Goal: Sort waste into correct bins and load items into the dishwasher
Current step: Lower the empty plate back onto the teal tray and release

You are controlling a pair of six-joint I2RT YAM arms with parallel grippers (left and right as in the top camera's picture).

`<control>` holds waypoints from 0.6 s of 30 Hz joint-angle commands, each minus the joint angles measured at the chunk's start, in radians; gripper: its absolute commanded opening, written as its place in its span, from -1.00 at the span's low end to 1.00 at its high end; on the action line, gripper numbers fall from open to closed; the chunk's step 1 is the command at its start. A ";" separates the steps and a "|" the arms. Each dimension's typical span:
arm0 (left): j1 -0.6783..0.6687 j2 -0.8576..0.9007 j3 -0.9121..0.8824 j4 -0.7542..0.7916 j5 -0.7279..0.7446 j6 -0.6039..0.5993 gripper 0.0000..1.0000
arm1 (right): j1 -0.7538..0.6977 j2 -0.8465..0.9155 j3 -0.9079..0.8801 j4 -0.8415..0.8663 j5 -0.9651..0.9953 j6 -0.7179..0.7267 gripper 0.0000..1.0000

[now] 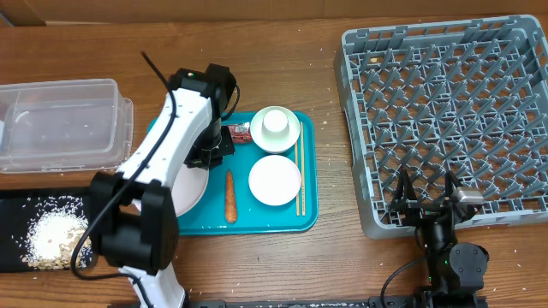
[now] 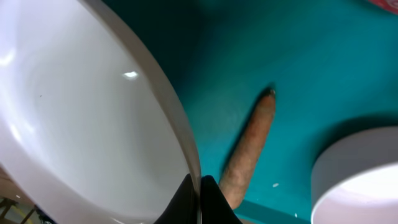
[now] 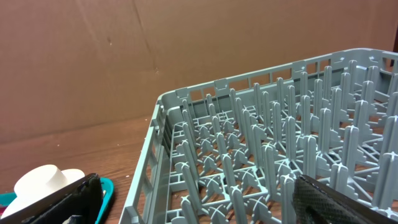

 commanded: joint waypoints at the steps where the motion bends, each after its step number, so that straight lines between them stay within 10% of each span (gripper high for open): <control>1: 0.002 0.047 0.014 0.003 -0.026 -0.014 -0.91 | 0.005 -0.008 -0.011 0.006 -0.006 -0.004 1.00; 18: 0.002 0.048 0.018 -0.035 0.096 0.074 -0.80 | 0.005 -0.008 -0.010 0.006 -0.006 -0.004 1.00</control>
